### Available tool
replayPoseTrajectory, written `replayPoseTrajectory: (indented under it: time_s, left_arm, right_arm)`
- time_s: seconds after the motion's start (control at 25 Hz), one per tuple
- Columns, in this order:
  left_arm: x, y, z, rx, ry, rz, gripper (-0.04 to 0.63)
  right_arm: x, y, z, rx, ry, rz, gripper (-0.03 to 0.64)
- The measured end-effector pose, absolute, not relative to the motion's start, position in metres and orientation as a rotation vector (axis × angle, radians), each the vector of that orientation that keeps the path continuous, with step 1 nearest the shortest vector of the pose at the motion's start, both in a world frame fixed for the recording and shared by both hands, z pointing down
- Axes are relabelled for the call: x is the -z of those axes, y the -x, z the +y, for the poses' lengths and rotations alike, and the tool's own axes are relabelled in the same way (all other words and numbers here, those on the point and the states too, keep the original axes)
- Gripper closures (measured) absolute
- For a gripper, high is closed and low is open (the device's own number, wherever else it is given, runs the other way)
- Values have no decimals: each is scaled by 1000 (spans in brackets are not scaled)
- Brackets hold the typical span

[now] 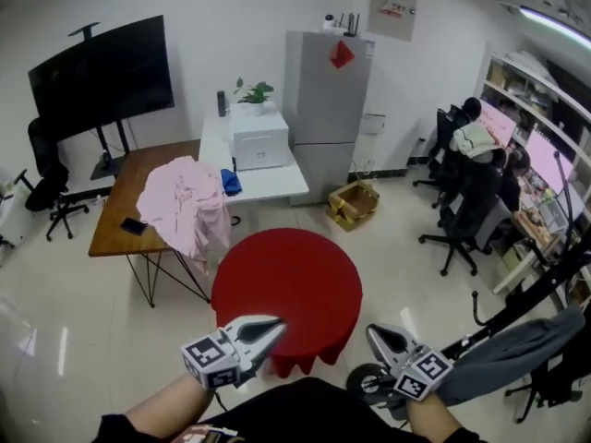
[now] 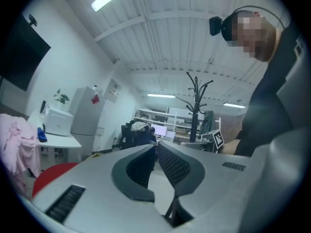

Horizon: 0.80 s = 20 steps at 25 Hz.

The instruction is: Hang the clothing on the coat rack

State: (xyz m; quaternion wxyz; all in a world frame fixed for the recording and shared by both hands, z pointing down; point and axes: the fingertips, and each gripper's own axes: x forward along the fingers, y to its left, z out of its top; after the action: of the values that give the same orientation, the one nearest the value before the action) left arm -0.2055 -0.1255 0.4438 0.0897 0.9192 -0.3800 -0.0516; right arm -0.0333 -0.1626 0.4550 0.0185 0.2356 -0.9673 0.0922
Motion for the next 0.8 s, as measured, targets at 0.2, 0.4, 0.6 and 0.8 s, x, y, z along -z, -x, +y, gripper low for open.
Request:
replayPoseTrajectory:
  time_s: [0.2,0.4,0.6,0.8]
  left_arm:
    - [-498,249,-134,79,-2509,-1289,580]
    - [-540,270,-134,76,-2380,-1339,580]
    - [-541,277,-139,76,-2362,-1375,580]
    - [-538,273,-145,79,-2377,-1363,580]
  right_arm:
    - [-492,78,-210,-417,-712,-2954,615]
    - [-527,113,-219,-422,-621,-2869,615]
    - [-535,126,-224,-426,-569,-2844,615]
    - [-538,123,-226,-434,-560,-2839,615]
